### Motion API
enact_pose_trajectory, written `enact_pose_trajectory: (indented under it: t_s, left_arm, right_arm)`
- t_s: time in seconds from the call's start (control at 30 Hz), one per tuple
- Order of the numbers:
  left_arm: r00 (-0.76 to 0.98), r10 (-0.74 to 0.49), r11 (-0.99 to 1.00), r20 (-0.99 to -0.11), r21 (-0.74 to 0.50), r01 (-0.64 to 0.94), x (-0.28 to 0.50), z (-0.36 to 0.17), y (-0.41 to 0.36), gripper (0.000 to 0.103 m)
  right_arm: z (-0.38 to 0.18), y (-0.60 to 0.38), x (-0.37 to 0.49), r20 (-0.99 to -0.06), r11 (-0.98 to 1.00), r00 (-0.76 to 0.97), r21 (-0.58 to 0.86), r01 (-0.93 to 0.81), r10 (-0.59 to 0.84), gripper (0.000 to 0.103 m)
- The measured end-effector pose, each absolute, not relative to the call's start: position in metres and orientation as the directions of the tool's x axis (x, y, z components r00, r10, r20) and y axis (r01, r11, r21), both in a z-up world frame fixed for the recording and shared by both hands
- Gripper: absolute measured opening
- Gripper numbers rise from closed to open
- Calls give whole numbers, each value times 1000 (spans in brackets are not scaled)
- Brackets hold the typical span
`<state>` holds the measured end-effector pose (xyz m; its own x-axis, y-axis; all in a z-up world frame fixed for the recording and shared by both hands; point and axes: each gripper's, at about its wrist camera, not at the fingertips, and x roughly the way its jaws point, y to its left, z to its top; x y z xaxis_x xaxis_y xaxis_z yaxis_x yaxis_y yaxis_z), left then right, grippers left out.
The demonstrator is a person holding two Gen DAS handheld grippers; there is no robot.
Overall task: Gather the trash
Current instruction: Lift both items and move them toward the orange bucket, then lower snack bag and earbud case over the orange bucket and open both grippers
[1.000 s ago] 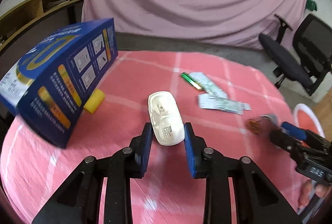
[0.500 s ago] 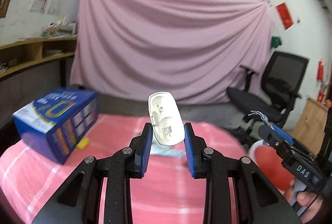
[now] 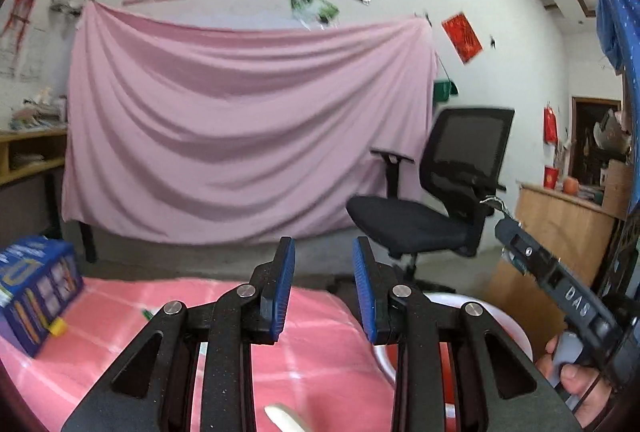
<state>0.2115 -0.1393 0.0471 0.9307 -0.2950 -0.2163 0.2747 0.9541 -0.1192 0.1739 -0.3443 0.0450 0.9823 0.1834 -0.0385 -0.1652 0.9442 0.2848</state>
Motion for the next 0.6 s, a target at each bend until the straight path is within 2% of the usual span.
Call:
enact_pose_trajectory:
  t_s: [0.1, 0.37, 0.43, 0.6]
  left_arm:
    - [905, -313, 949, -290, -136, 284, 220, 38, -151, 25]
    - [824, -258, 966, -504, -146, 213, 214, 13, -135, 28]
    - [792, -252, 968, -556, -148, 204, 215, 2, -132, 31]
    - [700, -266, 964, -662, -174, 202, 227, -19, -132, 32]
  right_arm:
    - [40, -363, 178, -106, 946, 982, 301, -118, 156, 84]
    - [23, -359, 199, -295, 946, 922, 278, -166, 249, 84]
    - [13, -346, 205, -360, 939, 886, 286, -193, 292, 84]
    - [-19, -327, 218, -499, 929, 791, 284, -237, 354, 84]
